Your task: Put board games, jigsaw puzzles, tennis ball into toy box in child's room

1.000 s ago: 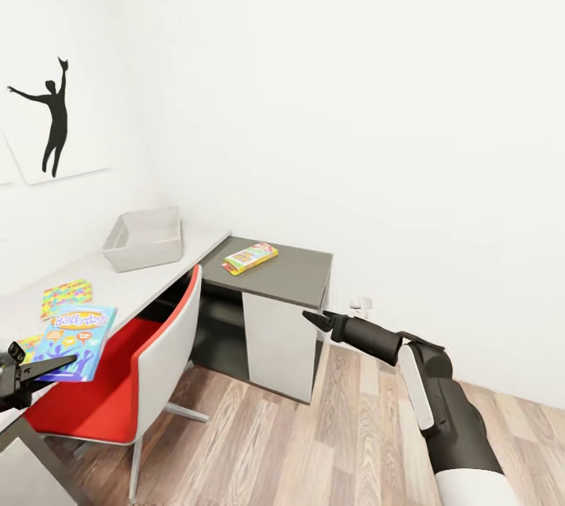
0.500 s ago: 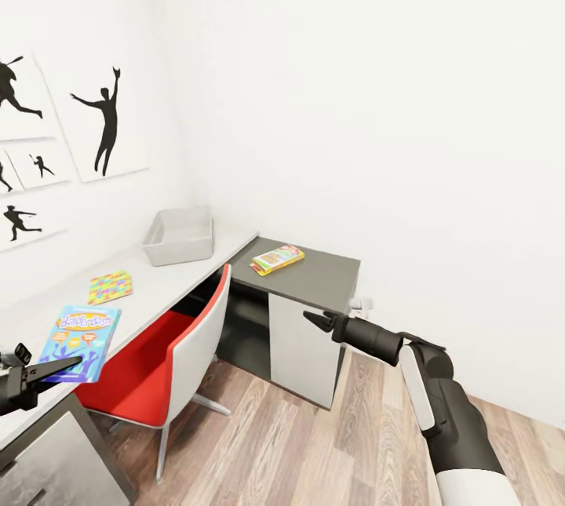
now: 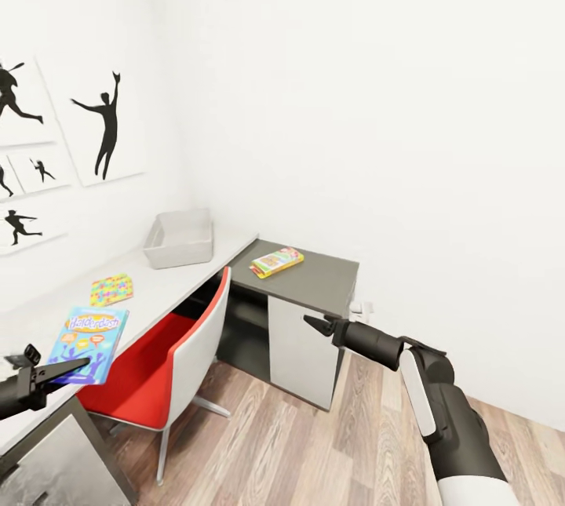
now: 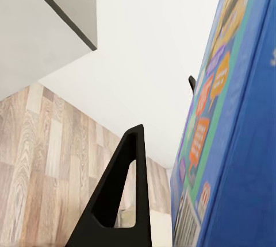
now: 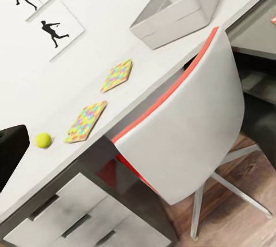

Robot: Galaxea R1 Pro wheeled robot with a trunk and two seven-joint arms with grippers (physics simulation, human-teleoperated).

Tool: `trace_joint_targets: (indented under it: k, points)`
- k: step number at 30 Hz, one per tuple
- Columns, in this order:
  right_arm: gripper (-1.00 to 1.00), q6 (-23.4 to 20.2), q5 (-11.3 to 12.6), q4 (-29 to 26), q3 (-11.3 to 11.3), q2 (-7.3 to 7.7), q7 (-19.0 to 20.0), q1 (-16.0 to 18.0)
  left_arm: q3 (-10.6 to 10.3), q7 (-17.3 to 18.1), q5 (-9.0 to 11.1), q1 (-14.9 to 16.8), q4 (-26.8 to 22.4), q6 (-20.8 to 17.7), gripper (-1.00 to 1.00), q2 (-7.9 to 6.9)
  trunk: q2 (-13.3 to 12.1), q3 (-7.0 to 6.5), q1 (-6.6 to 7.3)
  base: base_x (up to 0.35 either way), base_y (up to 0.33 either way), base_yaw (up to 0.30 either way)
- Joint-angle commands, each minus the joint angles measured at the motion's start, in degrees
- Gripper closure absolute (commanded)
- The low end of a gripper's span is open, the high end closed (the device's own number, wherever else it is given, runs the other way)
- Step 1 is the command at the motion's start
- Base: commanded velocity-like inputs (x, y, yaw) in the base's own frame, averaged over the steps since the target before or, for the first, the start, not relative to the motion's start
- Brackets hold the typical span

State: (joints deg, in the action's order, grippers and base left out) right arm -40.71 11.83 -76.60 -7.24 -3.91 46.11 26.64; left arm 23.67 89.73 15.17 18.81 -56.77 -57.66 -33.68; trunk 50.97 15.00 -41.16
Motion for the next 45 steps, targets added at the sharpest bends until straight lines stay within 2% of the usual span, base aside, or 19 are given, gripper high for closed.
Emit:
trace_joint_targets:
  k: [1,3,7,8,9,11,15,20,27,28,30,39,45]
  points:
    - [-1.0,-0.3,0.1,0.0,-0.1,-0.05,0.2,0.0,-0.6,0.3,-0.1,0.1,0.0,-0.6,1.0,0.0,-0.4,-0.14,0.22,0.0,0.0,0.187]
    - [-1.0,-0.3,0.1,0.0,-0.1,-0.05,0.1,0.0,-1.9,0.3,0.0,0.2,-0.1,-0.7,1.0,0.01,-1.2,-0.6,0.66,0.0,0.0,0.22]
    - [-1.0,-0.3,0.1,0.0,-0.1,-0.05,0.2,0.0,-2.9,0.3,0.1,0.5,-0.3,-0.9,1.0,0.22,-2.8,-1.52,1.54,0.0,0.0,0.237]
    - [-1.0,-0.3,0.1,0.0,-0.1,-0.06,0.2,0.0,-3.2,0.3,0.1,0.6,-0.4,-1.0,1.0,0.81,-3.2,-1.76,1.76,0.0,0.0,0.242]
    - [-1.0,-0.3,0.1,0.0,-0.1,-0.1,0.1,0.0,-3.9,0.3,0.0,1.1,-1.2,-1.3,1.0,2.31,-3.6,-1.99,1.97,0.0,0.0,0.243]
    - [-1.0,-0.3,0.1,0.0,-0.1,-0.12,0.1,0.0,-4.9,0.3,-0.2,2.0,-2.0,-1.4,1.0,4.08,-4.4,-2.45,2.41,0.0,0.0,0.252]
    - [-1.0,-0.3,0.1,0.0,-0.1,-0.1,0.1,0.0,-7.9,0.3,-0.4,3.1,-3.4,-1.6,1.0,5.53,-6.0,-3.32,3.29,0.0,0.0,0.267]
    - [-1.0,-0.4,0.1,0.0,-0.1,-0.13,0.1,0.0,-8.9,0.3,-0.5,3.2,-3.9,-1.5,1.0,5.84,-8.0,-4.29,4.39,0.0,0.0,0.276]
    - [-1.0,-0.5,0.2,-0.1,-0.4,-0.05,1.4,0.0,-9.0,0.3,-0.6,3.2,-3.9,-1.6,1.0,5.71,-10.8,-5.56,5.93,0.0,0.0,0.069]
    - [-1.0,-0.5,0.2,-0.1,-2.6,-0.05,2.7,0.0,-8.9,0.3,-0.5,3.2,-3.9,-1.5,1.0,5.49,-10.8,-5.56,5.93,0.0,0.0,0.003]
    - [-1.0,-0.5,0.2,-0.1,-3.4,-0.05,3.1,0.0,-8.9,0.3,-0.5,3.2,-3.9,-1.5,1.0,5.45,-10.8,-5.56,5.93,0.0,0.0,0.001]
    - [-1.0,-0.4,0.2,-0.1,-3.7,-0.05,3.5,0.0,-8.6,0.3,-0.4,3.2,-3.9,-0.7,1.0,5.64,-10.8,-5.56,5.93,0.017,0.0,0.013]
    - [-1.0,-0.4,0.2,-0.1,-3.8,-0.06,3.4,0.0,-8.6,0.3,-0.3,3.2,-3.8,-0.6,1.0,5.76,-10.8,-5.56,5.93,0.247,0.0,0.231]
